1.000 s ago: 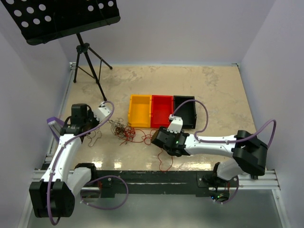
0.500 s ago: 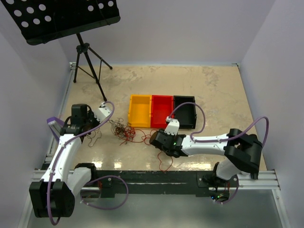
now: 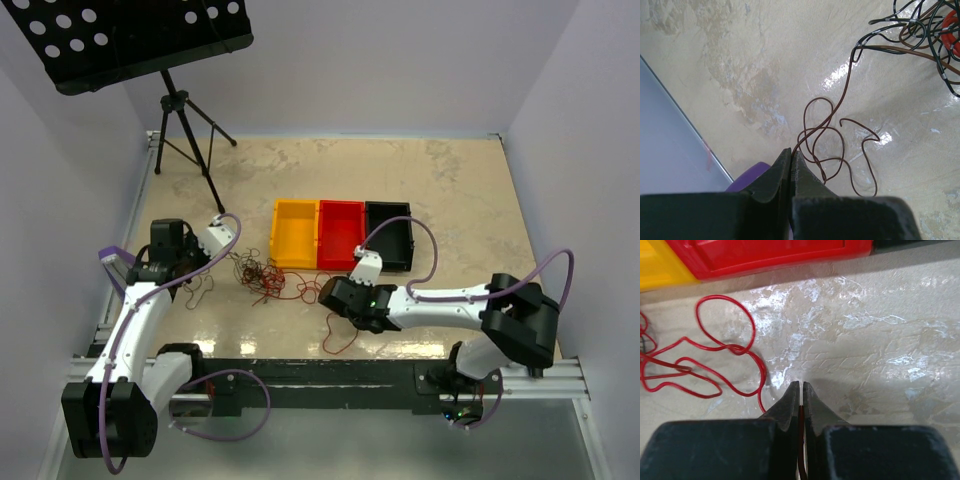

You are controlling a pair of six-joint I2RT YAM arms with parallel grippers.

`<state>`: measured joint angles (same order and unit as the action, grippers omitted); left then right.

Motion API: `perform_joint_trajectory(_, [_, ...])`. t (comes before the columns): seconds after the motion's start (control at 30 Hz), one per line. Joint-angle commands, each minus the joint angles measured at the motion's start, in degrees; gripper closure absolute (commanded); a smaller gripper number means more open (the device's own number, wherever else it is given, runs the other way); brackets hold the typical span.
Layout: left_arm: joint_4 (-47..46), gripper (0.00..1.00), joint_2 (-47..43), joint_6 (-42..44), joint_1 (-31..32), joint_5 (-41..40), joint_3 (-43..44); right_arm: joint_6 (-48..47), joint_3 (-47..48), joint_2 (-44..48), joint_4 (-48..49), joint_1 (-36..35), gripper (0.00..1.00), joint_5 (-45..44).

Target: Untangle the cables

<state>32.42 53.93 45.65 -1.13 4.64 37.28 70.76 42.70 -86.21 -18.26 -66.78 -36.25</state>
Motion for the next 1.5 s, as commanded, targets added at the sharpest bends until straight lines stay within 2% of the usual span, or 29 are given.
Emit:
perform_joint_trajectory(0.0, [-2.4,1.0,0.1,0.1,-0.5,-0.3,-0.4,3.3,0.6,6.5,-6.0,0.2,1.0,-3.2])
perform_joint_trajectory(0.17, [-5.5,1.0,0.6,1.2,-0.5,-6.0,-2.3,5.7,7.0,17.1,-18.9,1.5,1.0,-13.4])
perform_joint_trajectory(0.33, [-7.6,1.0,-0.2,3.4,-0.5,-10.1,-4.8,7.4,14.8,23.0,-32.0,4.7,1.0,-24.0])
perform_joint_trajectory(0.47, [-8.8,1.0,-0.1,4.7,-0.5,-12.6,-6.3,7.0,18.6,26.9,-37.9,8.4,1.0,-28.8])
perform_joint_trajectory(0.73, [-12.2,1.0,1.0,7.5,-1.3,-18.7,-8.7,-0.8,24.4,34.5,-41.3,15.1,1.0,-35.1])
perform_joint_trajectory(1.0, [-17.7,1.0,2.9,12.8,-6.7,-20.8,-11.4,-8.8,29.6,37.4,-41.5,18.3,1.0,-40.5])
perform_joint_trajectory(1.2, [-19.3,1.0,6.6,15.6,-13.1,-17.8,-10.7,-13.3,33.8,38.0,-40.5,19.1,1.0,-42.7])
perform_joint_trajectory(1.47, [3.0,1.0,3.6,9.2,-13.4,4.9,4.5,-20.0,28.0,37.0,-27.3,19.1,1.0,-32.2])
